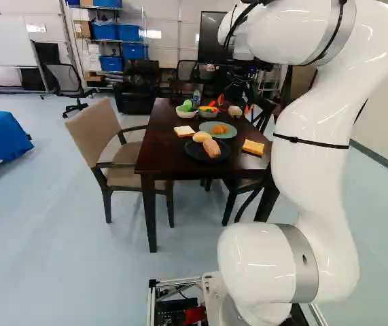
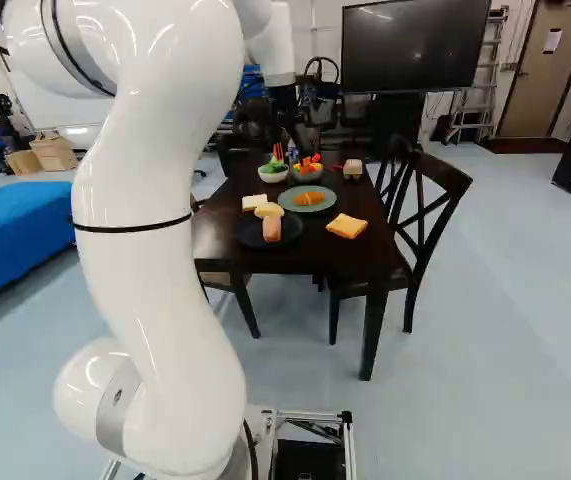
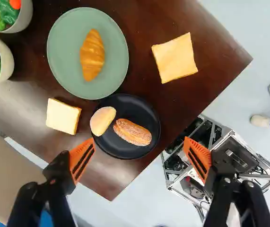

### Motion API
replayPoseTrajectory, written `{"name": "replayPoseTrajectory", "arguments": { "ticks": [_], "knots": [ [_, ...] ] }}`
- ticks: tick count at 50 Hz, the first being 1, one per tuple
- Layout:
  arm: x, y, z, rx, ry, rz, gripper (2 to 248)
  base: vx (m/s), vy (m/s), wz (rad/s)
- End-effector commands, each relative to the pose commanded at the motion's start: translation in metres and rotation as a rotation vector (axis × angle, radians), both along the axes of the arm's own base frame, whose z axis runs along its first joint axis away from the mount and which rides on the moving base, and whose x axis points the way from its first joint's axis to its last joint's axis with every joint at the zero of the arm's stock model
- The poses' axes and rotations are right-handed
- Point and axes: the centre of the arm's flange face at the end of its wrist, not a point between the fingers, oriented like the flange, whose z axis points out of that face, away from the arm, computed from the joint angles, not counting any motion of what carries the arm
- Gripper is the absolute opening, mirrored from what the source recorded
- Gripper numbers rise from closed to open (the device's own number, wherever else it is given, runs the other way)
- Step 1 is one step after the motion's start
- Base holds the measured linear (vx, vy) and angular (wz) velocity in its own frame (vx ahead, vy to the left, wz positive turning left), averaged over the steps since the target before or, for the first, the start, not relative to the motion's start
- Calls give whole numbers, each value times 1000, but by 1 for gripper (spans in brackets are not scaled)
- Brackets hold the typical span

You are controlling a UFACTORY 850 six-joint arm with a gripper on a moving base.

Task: Move the croissant to the empty plate

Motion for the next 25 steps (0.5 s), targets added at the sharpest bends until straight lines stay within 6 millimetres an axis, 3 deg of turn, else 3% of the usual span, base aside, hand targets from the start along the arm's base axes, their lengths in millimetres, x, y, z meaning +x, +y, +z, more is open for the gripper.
{"name": "replayPoseTrajectory", "arguments": {
  "ticks": [25],
  "knots": [
    [0, 0, 0, 0, 0, 0, 247, 0, 0, 0]
  ]
}}
